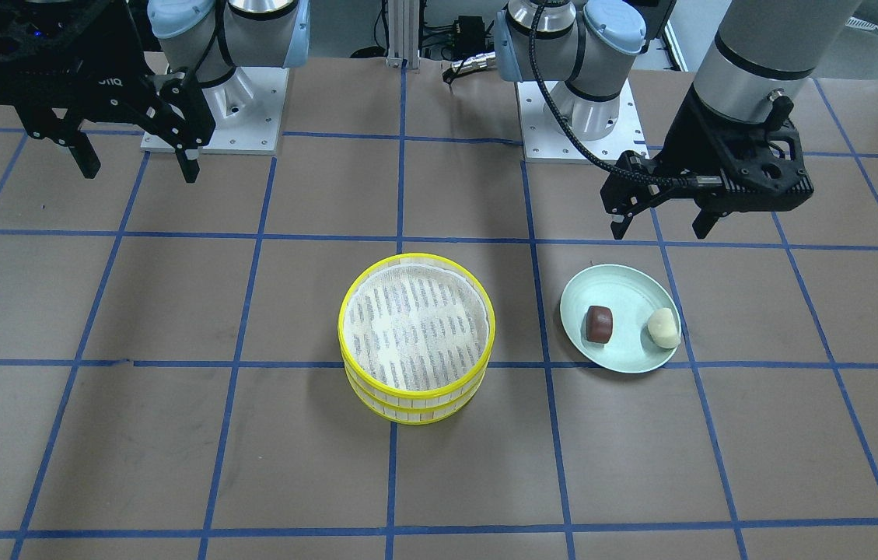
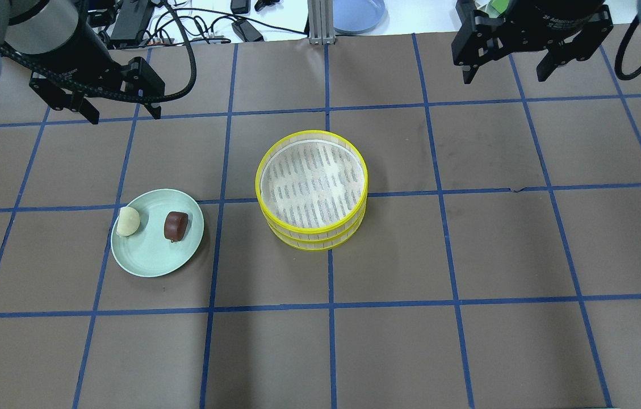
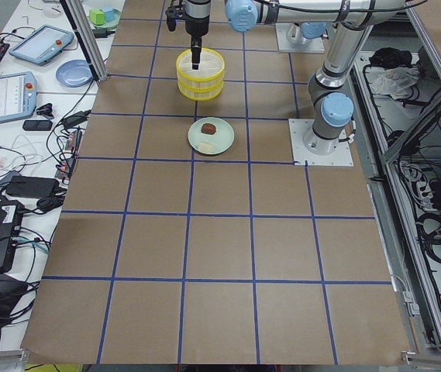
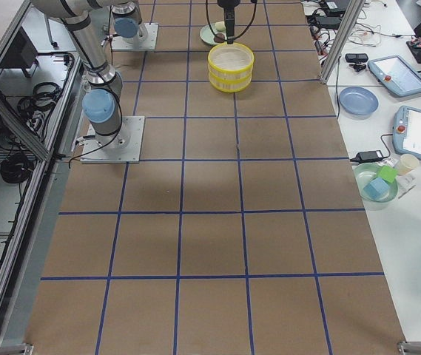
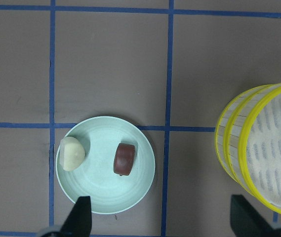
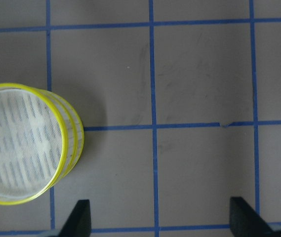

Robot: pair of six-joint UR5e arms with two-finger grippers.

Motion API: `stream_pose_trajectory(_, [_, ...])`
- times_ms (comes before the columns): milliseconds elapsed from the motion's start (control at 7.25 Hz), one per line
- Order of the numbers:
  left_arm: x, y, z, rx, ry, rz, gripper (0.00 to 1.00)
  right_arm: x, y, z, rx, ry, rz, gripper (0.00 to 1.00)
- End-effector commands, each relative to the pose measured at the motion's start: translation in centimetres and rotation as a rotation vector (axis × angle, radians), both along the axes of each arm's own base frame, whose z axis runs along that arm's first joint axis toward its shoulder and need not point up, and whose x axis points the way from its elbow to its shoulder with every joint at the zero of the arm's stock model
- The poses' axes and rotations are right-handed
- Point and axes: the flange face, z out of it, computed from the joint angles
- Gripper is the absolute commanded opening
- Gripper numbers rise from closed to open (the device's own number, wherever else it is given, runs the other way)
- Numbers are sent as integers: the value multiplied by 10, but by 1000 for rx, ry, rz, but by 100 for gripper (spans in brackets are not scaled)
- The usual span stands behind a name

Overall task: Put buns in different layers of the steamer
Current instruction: 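Reach the right gripper to the steamer rim while the left moves toward the plate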

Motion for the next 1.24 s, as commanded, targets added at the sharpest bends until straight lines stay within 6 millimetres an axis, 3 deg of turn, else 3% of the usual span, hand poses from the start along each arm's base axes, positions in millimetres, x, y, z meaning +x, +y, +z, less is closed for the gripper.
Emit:
stream_pose_trajectory(0, [0,0,1,-3,3,-1,100,-2,1,-1,-19,12,-2,100])
stream_pose_trajectory(414, [5,-4,-4,5,-3,-1,100,-2,1,-2,-17,9,0,100])
stream_pose_trajectory(690, [25,-8,-6,9,-6,13,100,0,-2,-7,-13,8,2,100])
stream_pose_trajectory(828, [44,-15,-19,32,-19,-86,100,9,-10,-22,18,-6,9,100])
stream_pose_trajectory(966, [71,-22,-45,56,-13,-86,100,42,-20,-50,64,2,43,100])
stream_pose_trajectory(1103, [95,-28,-74,58,-12,-59,100,89,-22,-82,113,2,22,100])
